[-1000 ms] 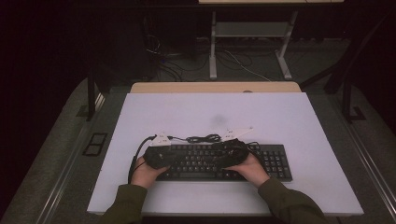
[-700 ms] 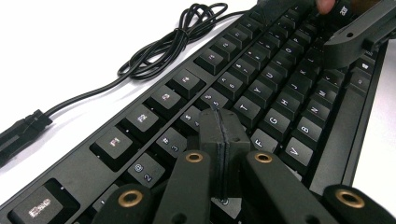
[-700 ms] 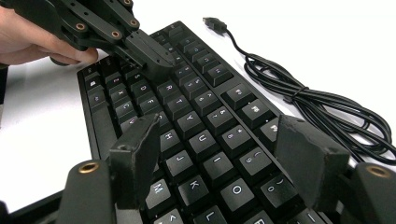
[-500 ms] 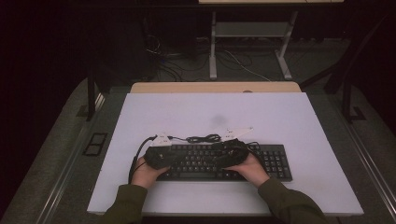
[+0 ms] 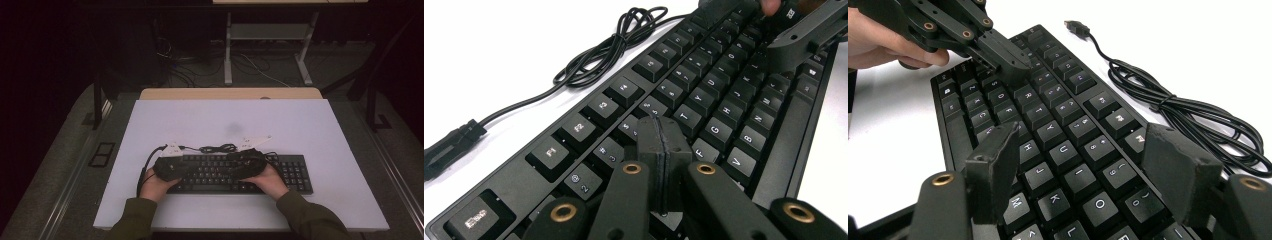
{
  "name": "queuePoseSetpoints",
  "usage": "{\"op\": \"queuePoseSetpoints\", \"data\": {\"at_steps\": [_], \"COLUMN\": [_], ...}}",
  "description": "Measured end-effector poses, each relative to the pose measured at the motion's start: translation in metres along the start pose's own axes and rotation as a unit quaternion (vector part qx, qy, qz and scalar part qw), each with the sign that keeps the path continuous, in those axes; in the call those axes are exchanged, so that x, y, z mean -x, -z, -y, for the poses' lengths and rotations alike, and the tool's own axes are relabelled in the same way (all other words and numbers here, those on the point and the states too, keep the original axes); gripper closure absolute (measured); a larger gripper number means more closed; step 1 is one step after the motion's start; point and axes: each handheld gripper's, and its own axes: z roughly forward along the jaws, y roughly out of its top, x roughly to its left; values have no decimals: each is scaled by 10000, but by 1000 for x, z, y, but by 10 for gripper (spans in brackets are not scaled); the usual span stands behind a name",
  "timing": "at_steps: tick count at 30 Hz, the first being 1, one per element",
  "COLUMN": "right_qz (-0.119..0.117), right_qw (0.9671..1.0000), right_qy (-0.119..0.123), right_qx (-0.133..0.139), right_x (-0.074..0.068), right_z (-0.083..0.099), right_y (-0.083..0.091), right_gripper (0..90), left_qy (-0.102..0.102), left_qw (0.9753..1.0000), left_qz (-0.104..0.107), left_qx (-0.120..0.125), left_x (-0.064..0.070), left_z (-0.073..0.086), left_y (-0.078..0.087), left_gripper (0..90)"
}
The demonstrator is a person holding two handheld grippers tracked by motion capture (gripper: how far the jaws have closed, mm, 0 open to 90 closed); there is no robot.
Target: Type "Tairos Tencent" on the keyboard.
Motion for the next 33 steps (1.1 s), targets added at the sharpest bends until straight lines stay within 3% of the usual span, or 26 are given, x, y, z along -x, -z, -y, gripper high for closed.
{"op": "queuePoseSetpoints", "data": {"at_steps": [10,18,33], "right_qz": [-34,-144,-460], "right_qw": [10000,9999,9983], "right_qy": [20,76,269], "right_qx": [-9,-31,-218], "right_x": [-1,-5,-19], "right_z": [-1,-2,-3], "right_y": [1,0,-6], "right_gripper": [385,495,793], "left_qy": [12,88,224], "left_qw": [9999,9997,9992], "left_qz": [6,-84,-171], "left_qx": [139,220,283], "left_x": [2,3,2], "left_z": [-1,2,5], "left_y": [6,10,12], "left_gripper": [833,683,403]}}
